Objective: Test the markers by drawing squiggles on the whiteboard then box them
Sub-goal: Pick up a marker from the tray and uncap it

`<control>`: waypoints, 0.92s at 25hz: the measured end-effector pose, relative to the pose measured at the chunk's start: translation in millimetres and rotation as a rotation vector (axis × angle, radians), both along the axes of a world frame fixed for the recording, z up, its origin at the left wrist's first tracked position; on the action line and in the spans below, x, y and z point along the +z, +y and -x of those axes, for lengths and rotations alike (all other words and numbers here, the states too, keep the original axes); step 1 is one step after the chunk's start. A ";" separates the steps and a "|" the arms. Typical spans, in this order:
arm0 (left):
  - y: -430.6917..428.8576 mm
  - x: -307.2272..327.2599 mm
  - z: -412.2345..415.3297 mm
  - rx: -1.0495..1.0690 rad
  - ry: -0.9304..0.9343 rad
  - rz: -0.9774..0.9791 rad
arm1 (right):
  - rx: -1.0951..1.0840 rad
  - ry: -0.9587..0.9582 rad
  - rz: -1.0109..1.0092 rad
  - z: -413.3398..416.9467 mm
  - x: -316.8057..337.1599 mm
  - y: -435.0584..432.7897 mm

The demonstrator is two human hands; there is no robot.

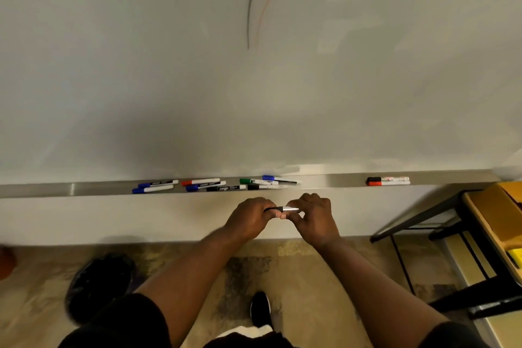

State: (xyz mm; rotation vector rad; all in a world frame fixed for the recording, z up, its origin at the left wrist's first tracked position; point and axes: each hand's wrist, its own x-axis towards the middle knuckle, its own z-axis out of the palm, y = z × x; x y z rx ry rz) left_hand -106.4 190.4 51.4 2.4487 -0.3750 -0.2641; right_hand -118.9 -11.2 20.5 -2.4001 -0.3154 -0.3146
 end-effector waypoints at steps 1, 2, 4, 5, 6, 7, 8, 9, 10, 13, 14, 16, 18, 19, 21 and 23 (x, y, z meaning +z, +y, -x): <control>2.9 -0.7 10.6 0.014 -0.003 -0.006 | 0.010 -0.007 0.005 6.8 -0.6 4.1; 6.8 -1.7 23.3 0.026 -0.002 -0.015 | 0.020 -0.008 0.006 16.1 -1.6 9.1; 16.1 -1.1 44.3 0.032 -0.005 -0.047 | 0.023 0.010 0.005 34.1 -1.1 19.7; 19.4 -0.5 52.1 0.028 -0.014 -0.070 | 0.016 0.030 0.010 42.1 0.6 24.4; 21.9 0.3 57.8 0.028 -0.023 -0.089 | 0.007 0.042 0.017 48.8 3.1 27.9; 23.7 1.3 61.9 0.029 -0.030 -0.098 | 0.000 0.032 0.026 54.1 6.3 31.0; 24.4 4.2 64.1 0.031 -0.040 -0.098 | -0.006 0.013 0.035 57.1 10.2 33.0; 24.0 8.2 64.4 0.031 -0.053 -0.098 | -0.017 0.001 0.040 57.4 15.2 33.6; 23.7 13.8 63.1 0.031 -0.065 -0.100 | -0.037 -0.008 0.040 55.4 20.8 33.5; 30.6 33.2 53.0 0.044 -0.157 -0.092 | -0.133 -0.059 0.069 42.3 42.1 30.8; 34.7 40.7 49.3 0.057 -0.196 -0.078 | -0.162 -0.078 0.058 36.7 49.6 30.2; 49.1 59.9 37.1 0.074 -0.294 -0.039 | -0.217 -0.144 0.004 24.0 68.0 33.4; 67.9 84.5 16.6 0.051 -0.407 -0.017 | -0.245 -0.191 -0.032 10.6 91.6 41.0; 78.8 102.3 0.9 0.039 -0.475 -0.004 | -0.263 -0.223 -0.049 2.0 107.3 45.8; 97.0 145.4 -33.4 0.029 -0.624 0.039 | -0.326 -0.279 -0.099 -14.9 145.5 52.8; 109.6 199.4 -66.3 0.016 -0.804 0.069 | -0.390 -0.325 -0.167 -29.6 189.5 56.8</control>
